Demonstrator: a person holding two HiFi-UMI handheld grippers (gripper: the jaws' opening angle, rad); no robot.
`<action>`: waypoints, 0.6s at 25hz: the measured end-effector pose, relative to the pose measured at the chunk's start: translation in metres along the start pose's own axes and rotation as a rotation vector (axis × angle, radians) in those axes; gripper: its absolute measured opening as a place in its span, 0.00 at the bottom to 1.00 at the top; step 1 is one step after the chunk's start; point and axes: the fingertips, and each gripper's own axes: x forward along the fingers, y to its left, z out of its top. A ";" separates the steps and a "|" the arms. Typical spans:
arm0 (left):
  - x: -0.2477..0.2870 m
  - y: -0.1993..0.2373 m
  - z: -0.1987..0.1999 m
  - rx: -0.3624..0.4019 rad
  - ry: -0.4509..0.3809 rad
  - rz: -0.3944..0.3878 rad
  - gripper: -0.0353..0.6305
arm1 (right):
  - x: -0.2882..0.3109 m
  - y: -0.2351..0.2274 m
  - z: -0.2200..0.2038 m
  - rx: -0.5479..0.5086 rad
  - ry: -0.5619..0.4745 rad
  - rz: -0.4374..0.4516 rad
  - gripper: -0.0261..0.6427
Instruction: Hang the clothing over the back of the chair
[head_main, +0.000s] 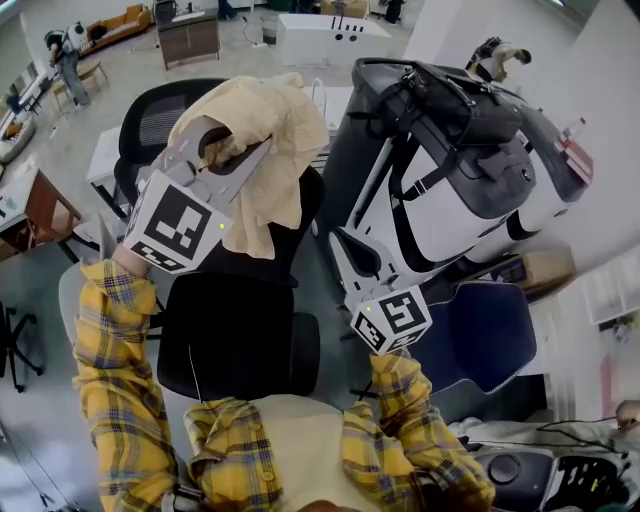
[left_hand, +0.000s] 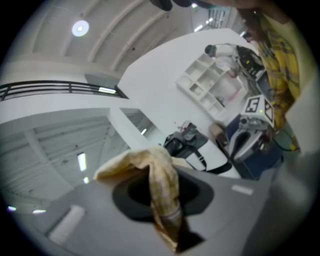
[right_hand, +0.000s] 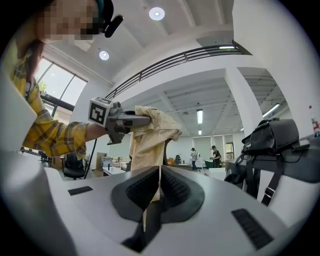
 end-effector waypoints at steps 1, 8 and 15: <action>-0.004 -0.004 0.003 -0.005 -0.012 -0.018 0.17 | 0.000 -0.002 0.006 -0.022 -0.008 0.002 0.06; -0.031 -0.025 0.020 -0.038 -0.079 -0.119 0.17 | 0.009 -0.029 0.028 -0.185 -0.008 -0.012 0.06; -0.049 -0.046 0.023 -0.033 -0.066 -0.213 0.17 | 0.034 -0.018 0.025 -0.386 0.028 0.087 0.18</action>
